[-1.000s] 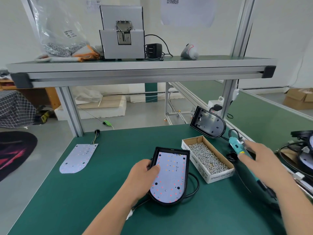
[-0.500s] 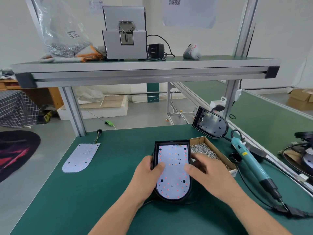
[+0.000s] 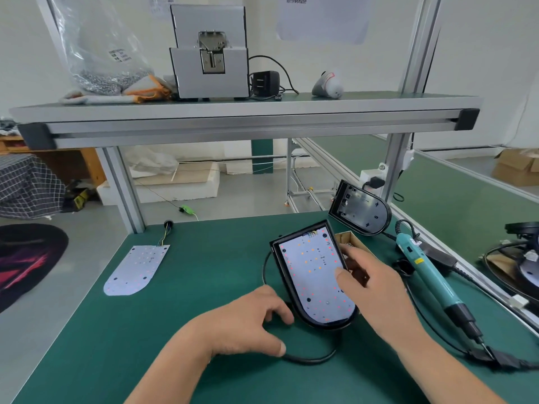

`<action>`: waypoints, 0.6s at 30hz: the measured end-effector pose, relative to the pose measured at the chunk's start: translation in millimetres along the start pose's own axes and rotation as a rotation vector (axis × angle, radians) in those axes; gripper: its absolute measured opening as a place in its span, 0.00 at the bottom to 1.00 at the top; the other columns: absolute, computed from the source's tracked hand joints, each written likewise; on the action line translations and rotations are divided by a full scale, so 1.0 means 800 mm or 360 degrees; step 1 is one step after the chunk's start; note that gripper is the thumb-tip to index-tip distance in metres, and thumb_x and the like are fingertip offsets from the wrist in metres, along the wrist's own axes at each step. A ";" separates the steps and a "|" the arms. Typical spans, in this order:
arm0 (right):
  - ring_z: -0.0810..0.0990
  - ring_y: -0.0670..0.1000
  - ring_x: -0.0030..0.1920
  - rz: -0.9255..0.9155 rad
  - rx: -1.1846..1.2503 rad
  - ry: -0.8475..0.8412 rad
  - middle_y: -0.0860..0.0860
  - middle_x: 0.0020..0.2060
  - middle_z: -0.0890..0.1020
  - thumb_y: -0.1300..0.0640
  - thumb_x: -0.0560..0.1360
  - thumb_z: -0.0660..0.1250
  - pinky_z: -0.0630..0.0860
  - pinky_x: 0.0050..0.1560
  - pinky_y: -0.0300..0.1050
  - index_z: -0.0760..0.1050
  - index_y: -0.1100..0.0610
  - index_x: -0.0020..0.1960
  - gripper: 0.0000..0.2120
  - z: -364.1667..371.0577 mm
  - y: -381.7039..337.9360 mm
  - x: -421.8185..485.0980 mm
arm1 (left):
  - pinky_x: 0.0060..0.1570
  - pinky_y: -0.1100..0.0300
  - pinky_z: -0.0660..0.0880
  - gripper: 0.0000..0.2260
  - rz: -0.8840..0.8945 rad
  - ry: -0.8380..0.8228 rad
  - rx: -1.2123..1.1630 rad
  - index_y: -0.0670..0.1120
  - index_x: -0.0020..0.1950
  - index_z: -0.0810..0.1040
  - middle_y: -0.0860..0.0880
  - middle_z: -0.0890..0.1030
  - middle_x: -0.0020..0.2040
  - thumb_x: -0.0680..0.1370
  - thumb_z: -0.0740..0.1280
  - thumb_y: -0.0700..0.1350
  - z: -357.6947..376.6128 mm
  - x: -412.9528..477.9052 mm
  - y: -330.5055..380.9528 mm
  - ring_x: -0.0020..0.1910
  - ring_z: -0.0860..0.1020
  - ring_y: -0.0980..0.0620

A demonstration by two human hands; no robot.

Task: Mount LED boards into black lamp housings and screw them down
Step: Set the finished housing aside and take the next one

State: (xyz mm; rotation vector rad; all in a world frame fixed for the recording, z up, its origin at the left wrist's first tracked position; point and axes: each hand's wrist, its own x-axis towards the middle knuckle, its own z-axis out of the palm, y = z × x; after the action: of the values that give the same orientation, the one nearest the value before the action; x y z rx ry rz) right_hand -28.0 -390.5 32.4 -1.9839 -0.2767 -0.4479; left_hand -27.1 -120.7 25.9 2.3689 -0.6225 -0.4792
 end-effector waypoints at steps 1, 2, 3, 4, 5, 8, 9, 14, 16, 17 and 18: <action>0.74 0.44 0.36 -0.0028 -0.0031 0.0011 0.40 0.46 0.83 0.62 0.78 0.71 0.72 0.41 0.32 0.82 0.41 0.57 0.17 0.001 -0.002 -0.002 | 0.54 0.69 0.69 0.19 0.0004 -0.0042 0.0033 0.59 0.61 0.81 0.59 0.72 0.56 0.71 0.78 0.53 0.001 -0.001 0.003 0.55 0.74 0.64; 0.75 0.45 0.38 -0.0050 -0.0061 0.0024 0.39 0.49 0.83 0.62 0.78 0.71 0.72 0.42 0.33 0.82 0.41 0.57 0.17 0.002 -0.004 -0.003 | 0.55 0.69 0.69 0.17 0.0006 -0.0067 0.0058 0.59 0.59 0.83 0.60 0.72 0.56 0.71 0.78 0.54 0.002 -0.001 0.005 0.56 0.73 0.63; 0.75 0.46 0.39 -0.0065 -0.0083 0.0036 0.39 0.51 0.83 0.62 0.78 0.72 0.73 0.44 0.34 0.82 0.40 0.58 0.18 0.003 -0.006 -0.004 | 0.55 0.69 0.70 0.15 0.0001 -0.0062 0.0094 0.58 0.57 0.84 0.60 0.72 0.55 0.71 0.78 0.53 0.002 -0.001 0.005 0.55 0.73 0.63; 0.77 0.46 0.41 -0.0077 -0.0094 0.0039 0.38 0.53 0.83 0.62 0.78 0.72 0.74 0.46 0.34 0.82 0.41 0.60 0.18 0.003 -0.007 -0.005 | 0.56 0.67 0.71 0.12 -0.0004 -0.0023 0.0136 0.57 0.55 0.85 0.59 0.73 0.54 0.73 0.77 0.52 0.002 0.000 0.005 0.53 0.74 0.63; 0.80 0.45 0.45 -0.0096 -0.0104 0.0038 0.38 0.55 0.83 0.62 0.77 0.73 0.75 0.50 0.35 0.82 0.42 0.62 0.19 0.004 -0.008 -0.007 | 0.57 0.64 0.73 0.09 -0.0010 0.0045 0.0196 0.55 0.54 0.86 0.58 0.75 0.53 0.74 0.76 0.51 0.002 0.001 0.005 0.52 0.75 0.62; 0.82 0.43 0.60 -0.0245 -0.0234 0.0031 0.36 0.59 0.83 0.62 0.76 0.76 0.76 0.61 0.39 0.82 0.48 0.67 0.21 0.004 -0.010 -0.010 | 0.55 0.56 0.77 0.04 -0.0145 0.0398 0.0423 0.54 0.52 0.85 0.56 0.79 0.52 0.78 0.73 0.48 0.001 0.010 0.003 0.52 0.79 0.55; 0.82 0.43 0.60 -0.0328 -0.0279 0.0013 0.36 0.58 0.84 0.63 0.75 0.77 0.76 0.61 0.40 0.82 0.49 0.66 0.21 0.005 -0.010 -0.012 | 0.54 0.56 0.78 0.04 -0.0264 0.0549 0.0453 0.54 0.52 0.84 0.56 0.81 0.52 0.78 0.72 0.49 0.001 0.011 0.001 0.53 0.80 0.54; 0.83 0.44 0.56 -0.0776 -0.0387 -0.0267 0.38 0.57 0.82 0.63 0.75 0.76 0.78 0.55 0.40 0.82 0.51 0.64 0.19 0.007 -0.002 -0.015 | 0.59 0.55 0.76 0.12 -0.0366 0.0818 0.0068 0.46 0.61 0.84 0.51 0.85 0.54 0.81 0.69 0.35 -0.006 0.010 -0.040 0.56 0.81 0.46; 0.81 0.42 0.55 -0.0907 -0.0468 -0.0353 0.39 0.57 0.80 0.59 0.73 0.72 0.78 0.52 0.37 0.80 0.50 0.63 0.18 0.007 -0.001 -0.016 | 0.58 0.54 0.75 0.12 -0.0343 0.0739 -0.0409 0.43 0.55 0.86 0.49 0.87 0.49 0.82 0.65 0.31 -0.014 0.004 -0.045 0.53 0.81 0.45; 0.81 0.41 0.55 -0.0945 -0.0540 -0.0395 0.39 0.58 0.79 0.58 0.73 0.72 0.78 0.50 0.37 0.79 0.49 0.62 0.18 0.008 -0.001 -0.016 | 0.57 0.55 0.75 0.12 -0.0326 0.0714 -0.0557 0.45 0.52 0.87 0.50 0.88 0.49 0.81 0.66 0.32 -0.020 0.004 -0.048 0.53 0.83 0.47; 0.81 0.41 0.53 -0.0970 -0.0636 -0.0443 0.39 0.58 0.78 0.56 0.73 0.71 0.78 0.47 0.39 0.78 0.47 0.62 0.18 0.009 -0.001 -0.017 | 0.56 0.59 0.76 0.11 -0.0284 0.0667 -0.0621 0.47 0.52 0.87 0.50 0.89 0.49 0.79 0.67 0.35 -0.024 0.003 -0.049 0.53 0.84 0.50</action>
State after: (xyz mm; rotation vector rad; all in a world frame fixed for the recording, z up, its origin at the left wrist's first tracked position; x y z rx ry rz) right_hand -39.5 -383.7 24.3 -2.3361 -1.0531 -0.6458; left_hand -3.8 -86.2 13.7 2.0653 -0.1115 -0.1485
